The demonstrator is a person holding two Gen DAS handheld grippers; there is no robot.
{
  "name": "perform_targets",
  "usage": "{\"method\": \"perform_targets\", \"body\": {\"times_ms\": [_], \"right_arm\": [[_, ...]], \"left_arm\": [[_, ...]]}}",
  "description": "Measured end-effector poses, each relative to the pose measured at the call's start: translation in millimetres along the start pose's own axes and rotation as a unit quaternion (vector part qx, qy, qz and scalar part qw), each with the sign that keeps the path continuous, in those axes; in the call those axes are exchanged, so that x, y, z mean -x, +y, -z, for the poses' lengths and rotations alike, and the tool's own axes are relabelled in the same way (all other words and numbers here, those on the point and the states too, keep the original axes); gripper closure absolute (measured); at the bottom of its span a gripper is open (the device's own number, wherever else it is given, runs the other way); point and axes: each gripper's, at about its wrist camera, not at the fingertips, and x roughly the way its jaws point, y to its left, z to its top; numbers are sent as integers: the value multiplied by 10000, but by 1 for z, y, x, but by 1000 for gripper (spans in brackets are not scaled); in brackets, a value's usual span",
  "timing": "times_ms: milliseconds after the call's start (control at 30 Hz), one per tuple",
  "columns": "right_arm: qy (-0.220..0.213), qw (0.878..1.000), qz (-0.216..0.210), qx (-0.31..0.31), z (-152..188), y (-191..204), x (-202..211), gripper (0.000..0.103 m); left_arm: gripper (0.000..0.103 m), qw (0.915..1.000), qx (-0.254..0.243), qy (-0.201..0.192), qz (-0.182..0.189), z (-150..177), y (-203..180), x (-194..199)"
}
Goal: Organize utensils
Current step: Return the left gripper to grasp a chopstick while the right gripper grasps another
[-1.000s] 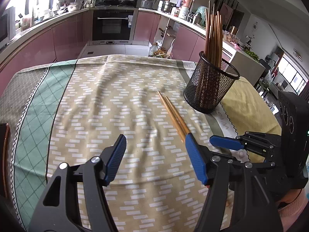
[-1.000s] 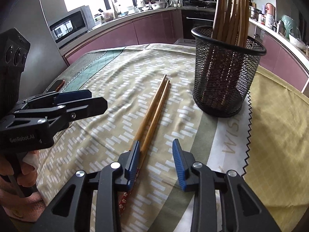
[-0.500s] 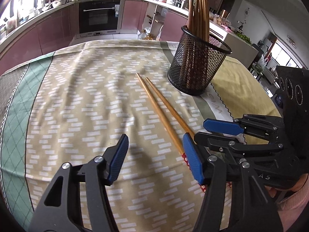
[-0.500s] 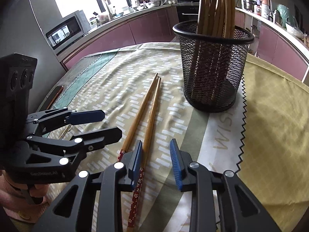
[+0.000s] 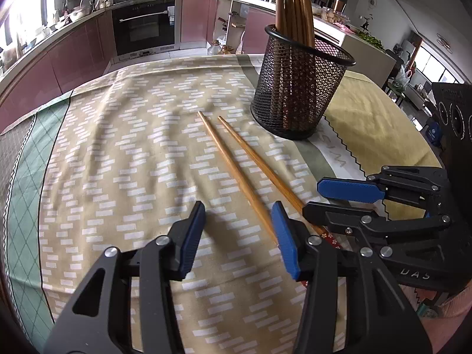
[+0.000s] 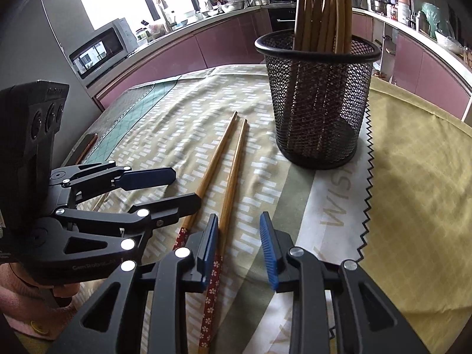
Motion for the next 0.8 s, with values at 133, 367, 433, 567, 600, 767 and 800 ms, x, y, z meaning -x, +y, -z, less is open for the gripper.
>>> {"method": "perform_targets", "body": {"times_ms": [133,367,433,567,600,767,800], "right_arm": [[-3,10000,14,13,-1,2,-2,75],[0,10000,20,26,-3,3,-3,75],[-2,10000,27,30,-3,4,-3,75],[0,10000,55,62,-4,5,-5,75],[-1,9999,74,79,-5,6,-6,75],[4,9998,138,145,-7,9,-9,76],[8,9998,146,153,-8,9,-9,77]], "left_arm": [[66,10000,-27,40,8,-1,0,-1],[74,9999,47,46,83,-1,5,0],[78,9998,71,62,152,0,5,0],[85,9996,104,75,233,1,5,2],[88,9996,120,78,249,2,4,2],[92,9991,240,81,331,4,7,4],[93,9991,253,80,334,6,8,5]]}}
